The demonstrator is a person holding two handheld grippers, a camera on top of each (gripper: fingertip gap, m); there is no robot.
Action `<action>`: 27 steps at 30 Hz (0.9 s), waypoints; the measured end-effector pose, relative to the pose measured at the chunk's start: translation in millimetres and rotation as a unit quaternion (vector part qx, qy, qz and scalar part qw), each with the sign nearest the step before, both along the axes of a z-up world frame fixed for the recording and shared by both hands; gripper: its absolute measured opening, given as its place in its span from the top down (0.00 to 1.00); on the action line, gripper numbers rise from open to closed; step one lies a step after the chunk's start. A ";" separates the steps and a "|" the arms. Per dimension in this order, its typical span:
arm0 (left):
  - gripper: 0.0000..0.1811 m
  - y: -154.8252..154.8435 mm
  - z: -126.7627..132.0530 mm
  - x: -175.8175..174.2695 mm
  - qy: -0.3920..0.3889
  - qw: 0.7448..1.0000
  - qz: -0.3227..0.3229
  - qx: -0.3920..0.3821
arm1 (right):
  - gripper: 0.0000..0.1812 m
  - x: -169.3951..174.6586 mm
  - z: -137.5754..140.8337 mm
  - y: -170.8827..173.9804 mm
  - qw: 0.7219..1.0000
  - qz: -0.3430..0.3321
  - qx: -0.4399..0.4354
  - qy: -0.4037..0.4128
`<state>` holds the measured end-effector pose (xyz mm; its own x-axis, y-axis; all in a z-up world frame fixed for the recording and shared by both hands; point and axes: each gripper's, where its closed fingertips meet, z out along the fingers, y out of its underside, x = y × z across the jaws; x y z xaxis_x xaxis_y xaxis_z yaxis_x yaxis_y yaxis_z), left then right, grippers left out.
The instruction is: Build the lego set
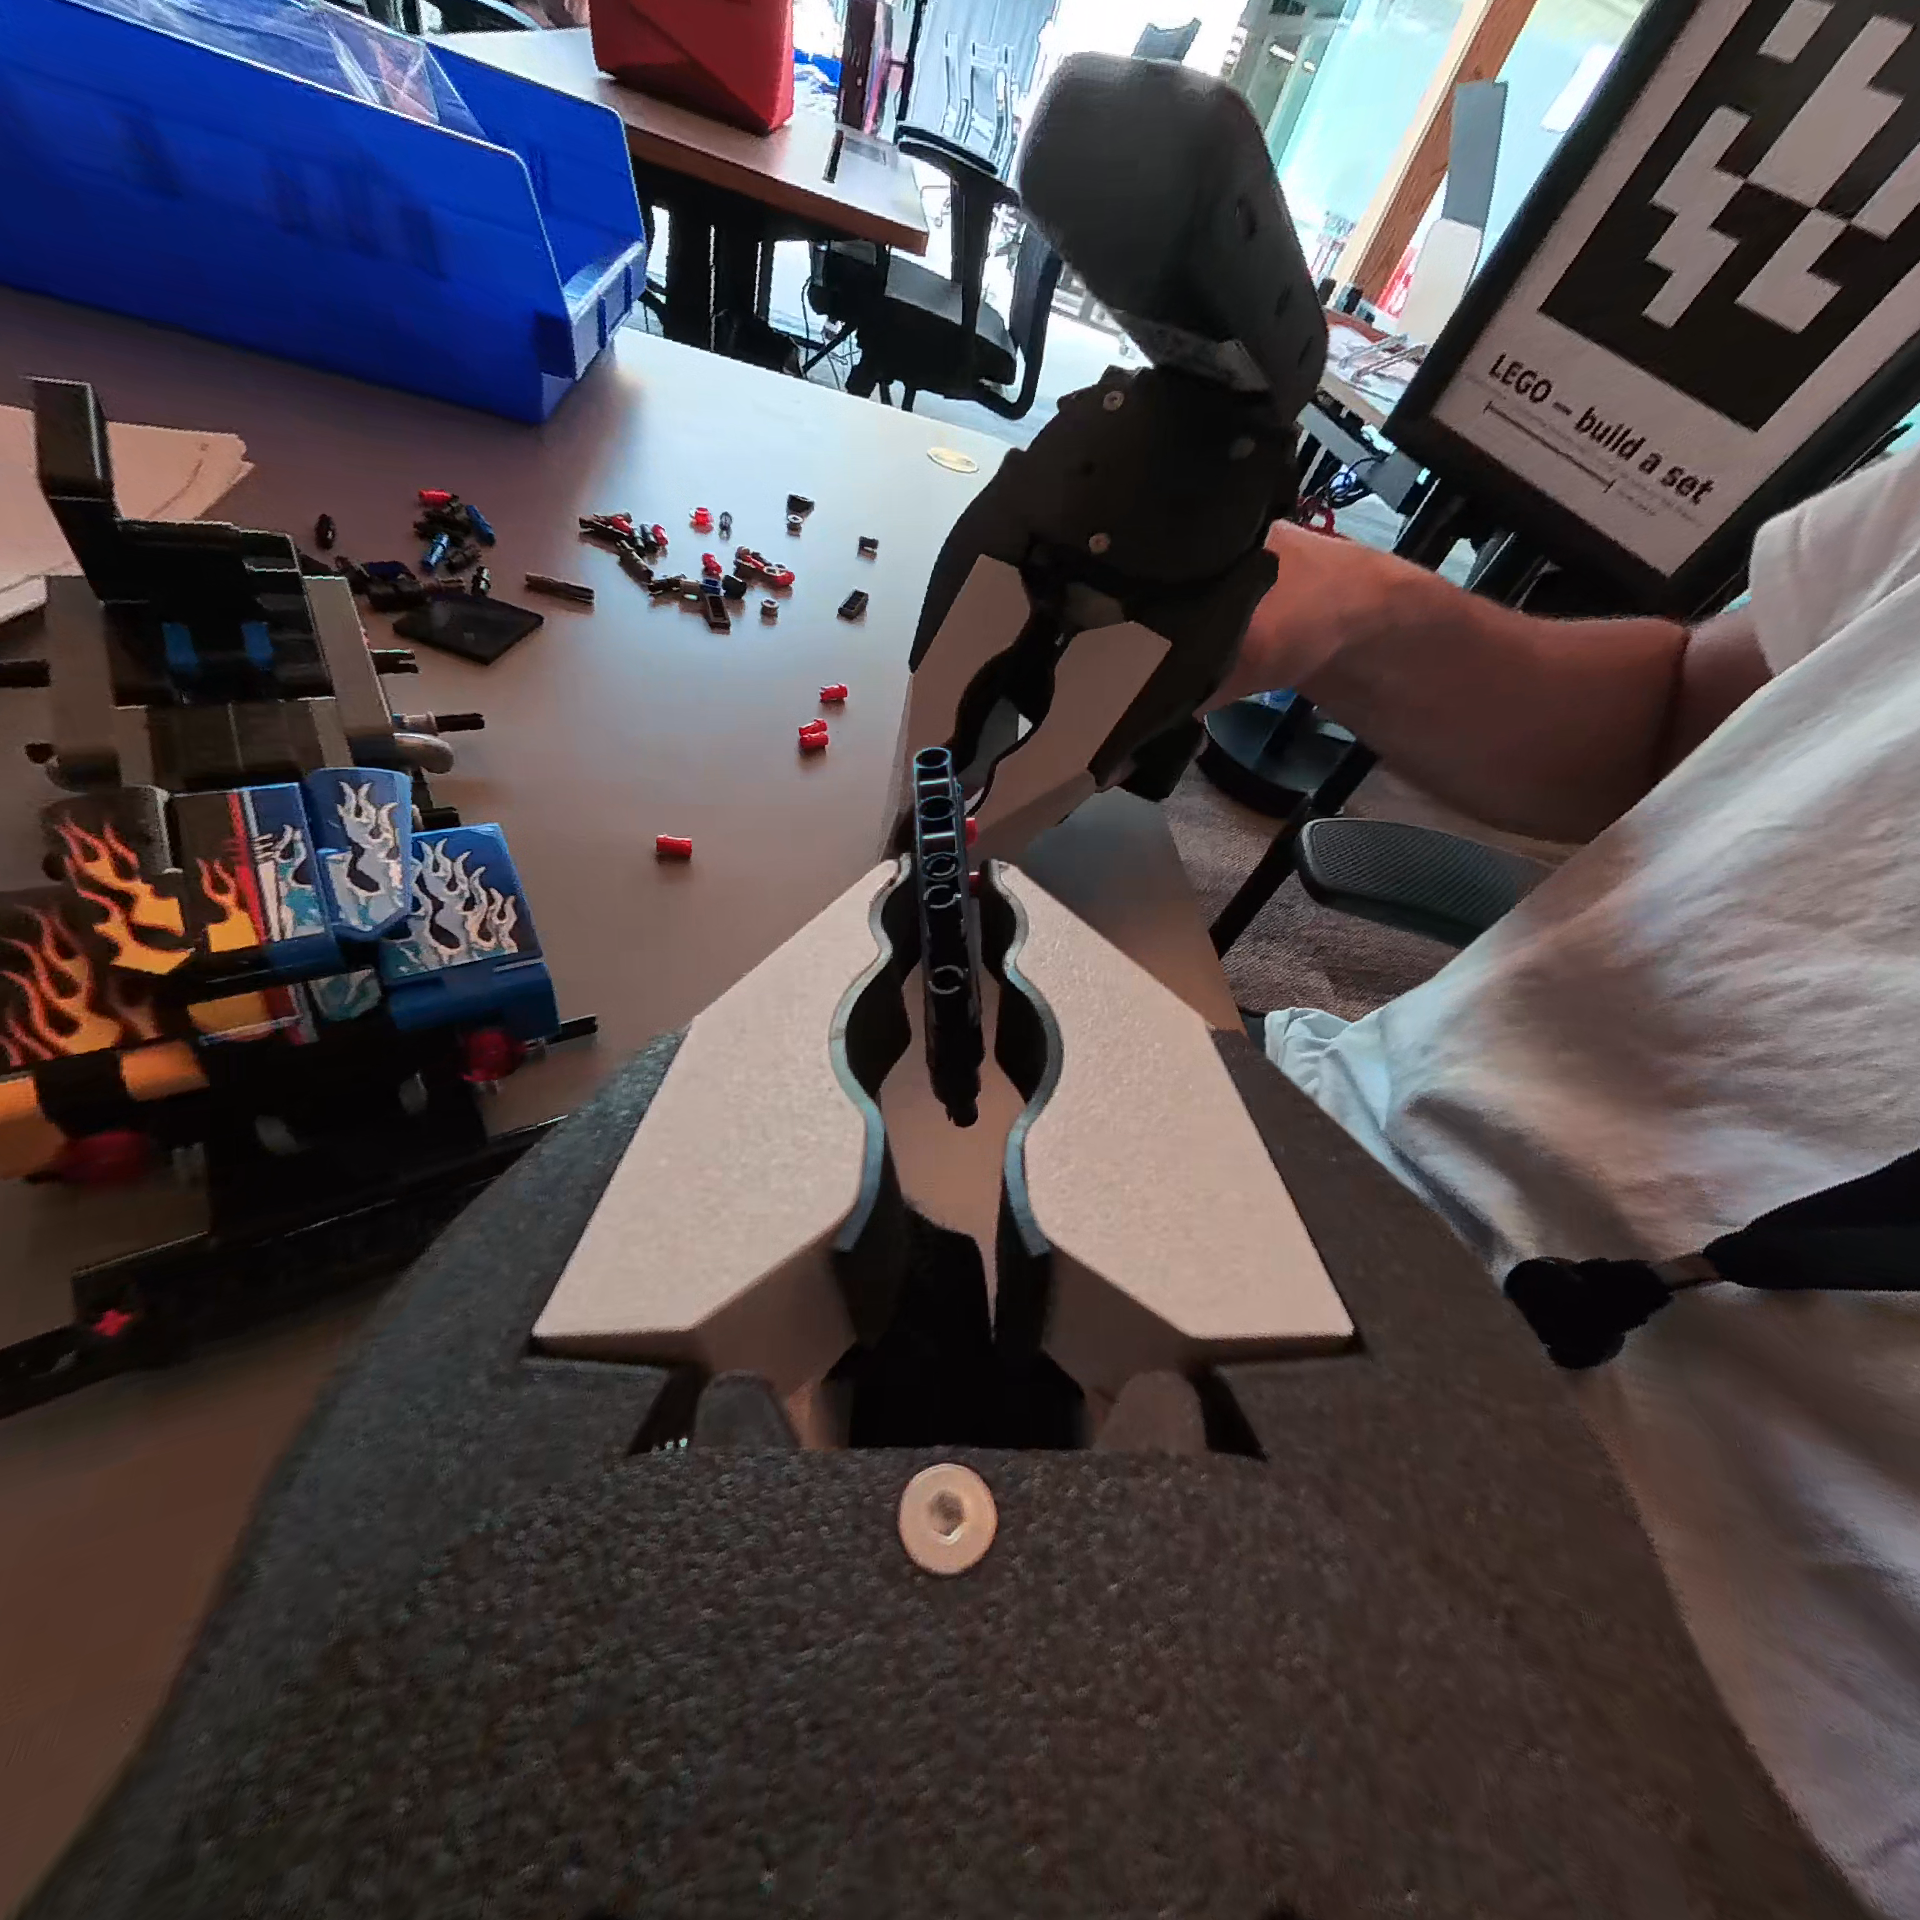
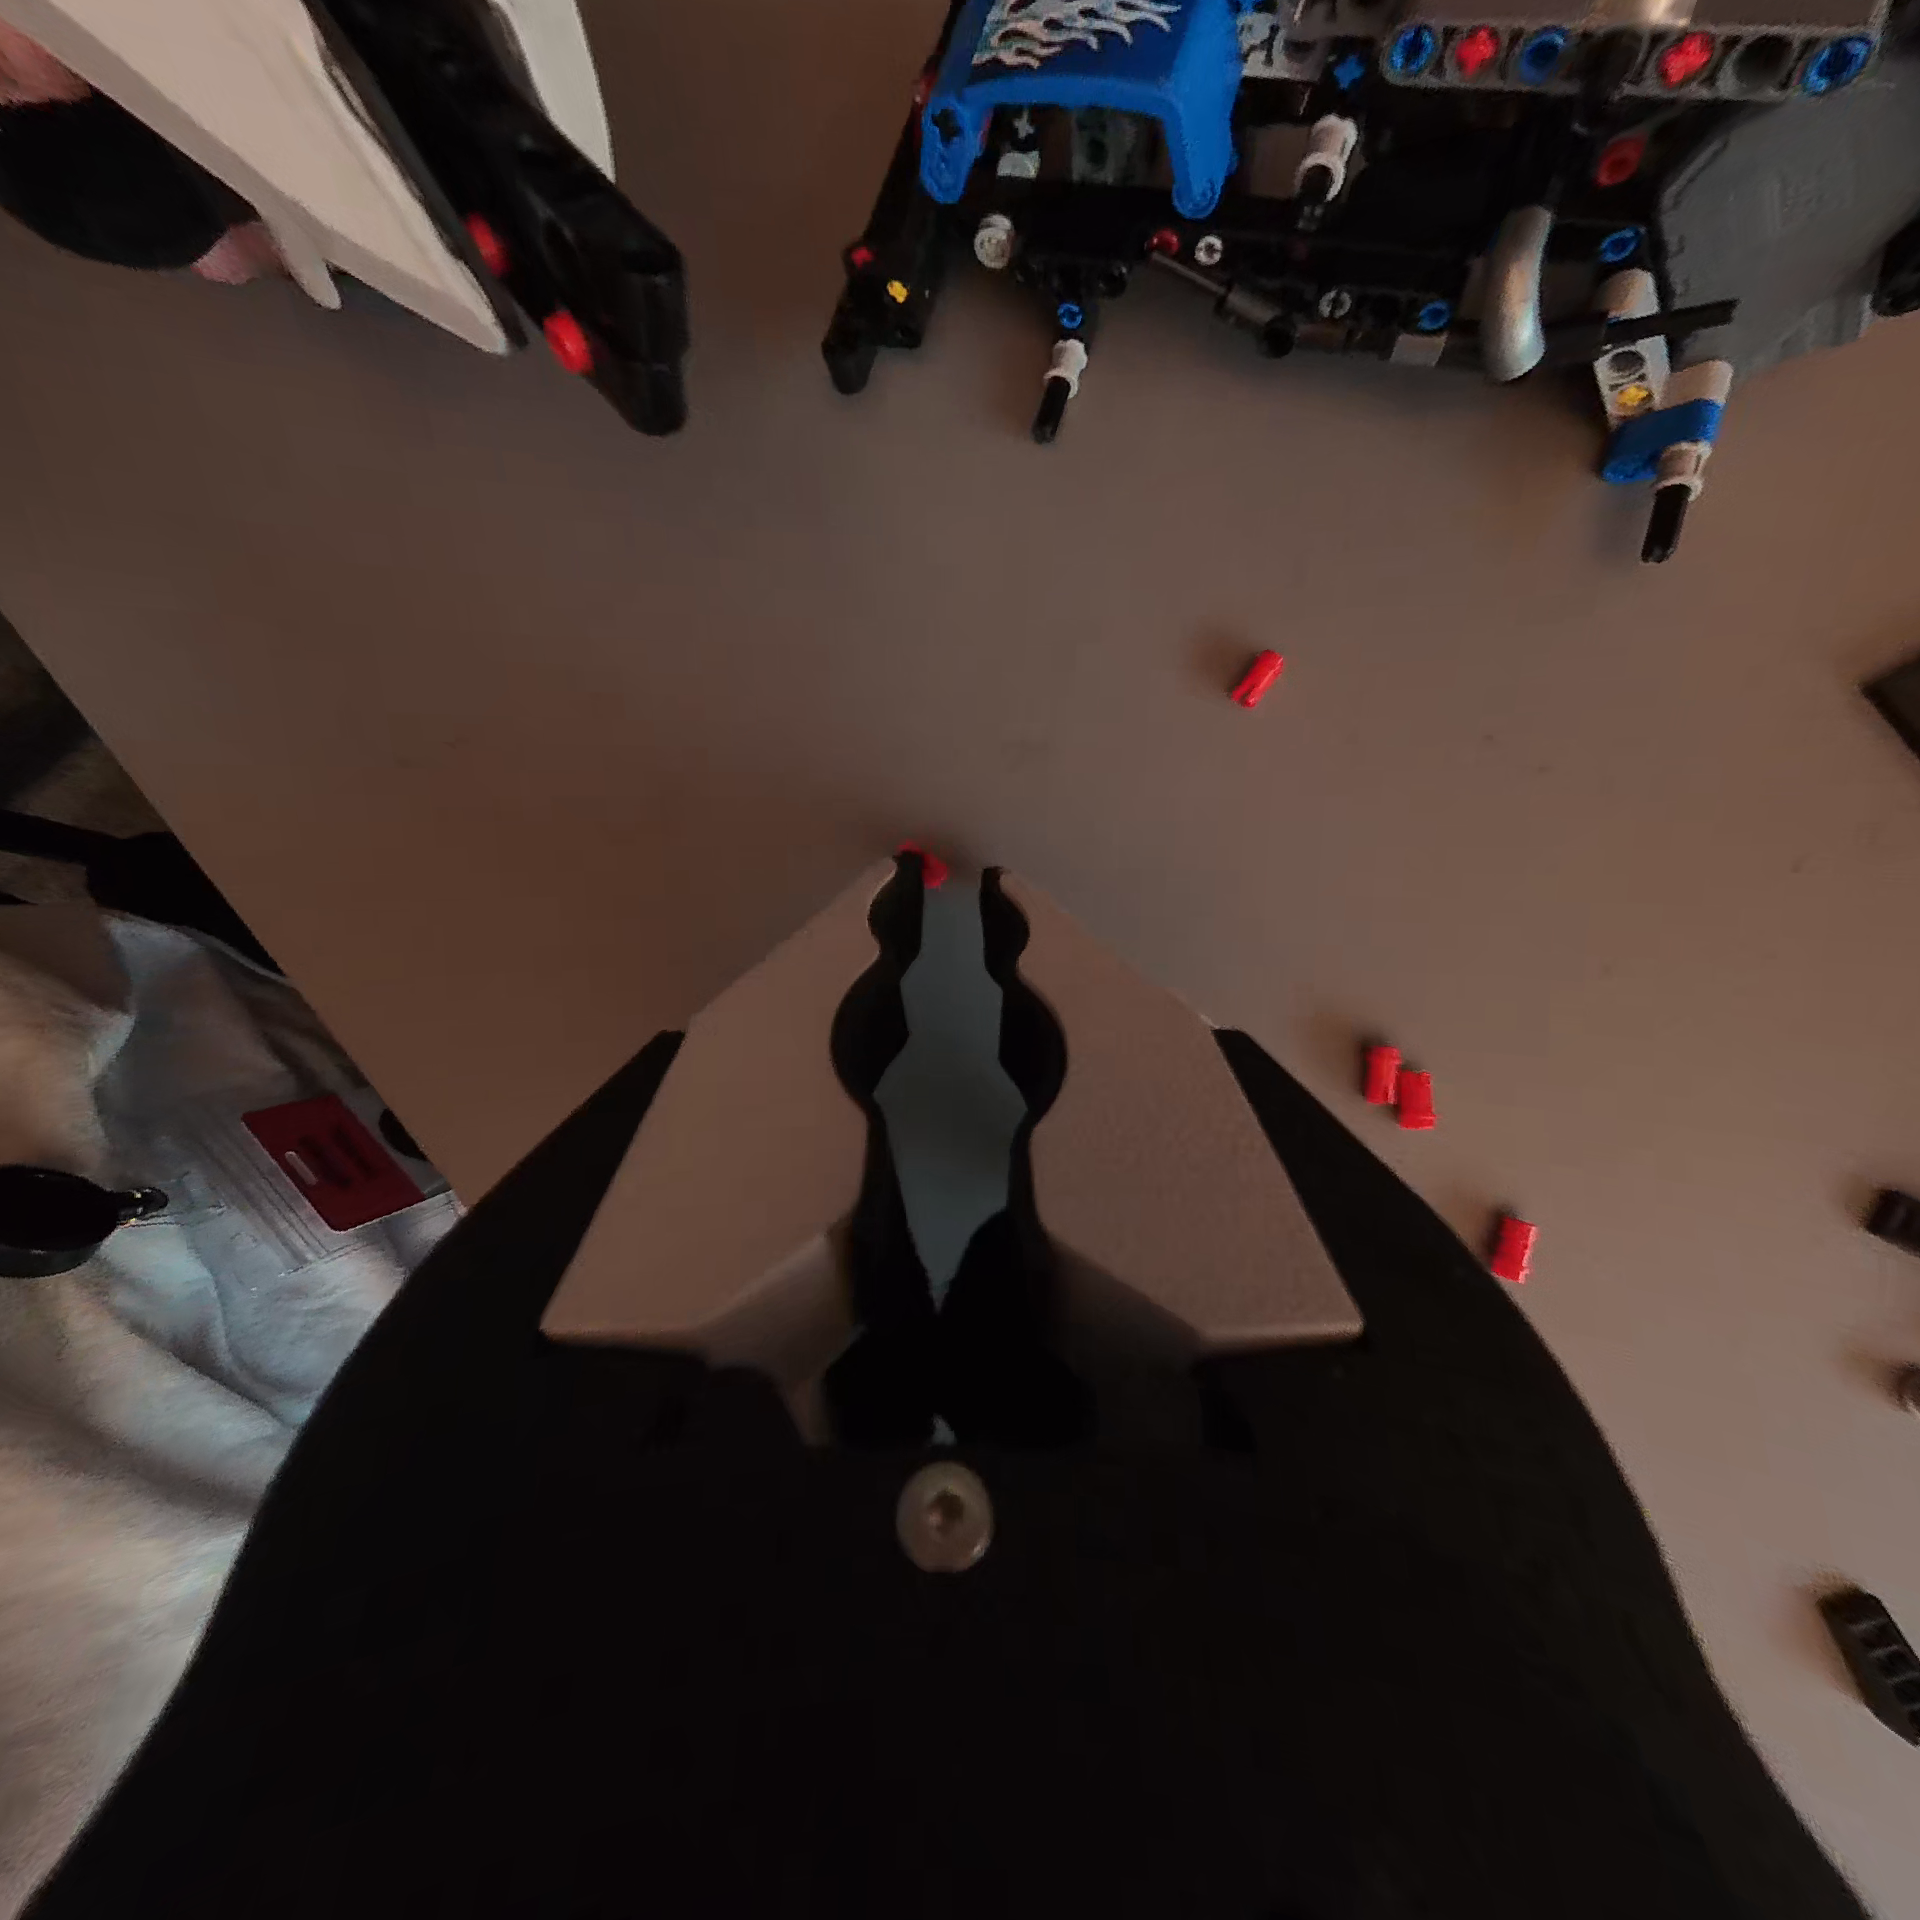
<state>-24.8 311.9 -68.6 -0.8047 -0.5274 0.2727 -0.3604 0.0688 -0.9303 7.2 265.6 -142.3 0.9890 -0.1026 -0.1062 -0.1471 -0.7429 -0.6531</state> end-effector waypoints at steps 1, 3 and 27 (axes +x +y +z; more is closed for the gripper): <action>0.96 -0.1 0.5 -0.1 0.002 1.000 -0.001 -0.004 | 0.94 0.5 1.7 -0.2 1.000 0.001 0.008 0.004; 0.96 -1.6 1.9 -1.7 0.007 1.000 -0.008 -0.013 | 0.93 -3.0 13.0 3.0 0.999 0.011 0.047 0.020; 0.95 -23.4 9.9 -27.3 0.033 0.993 -0.096 -0.059 | 0.97 -54.6 88.0 29.7 0.943 0.137 0.272 0.137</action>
<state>-52.2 288.5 -58.7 -0.8656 -0.3278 0.3785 -0.4114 0.0347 -0.9108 -47.4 295.3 -54.2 0.8987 0.2958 -0.3238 -0.2163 -0.3433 -0.9140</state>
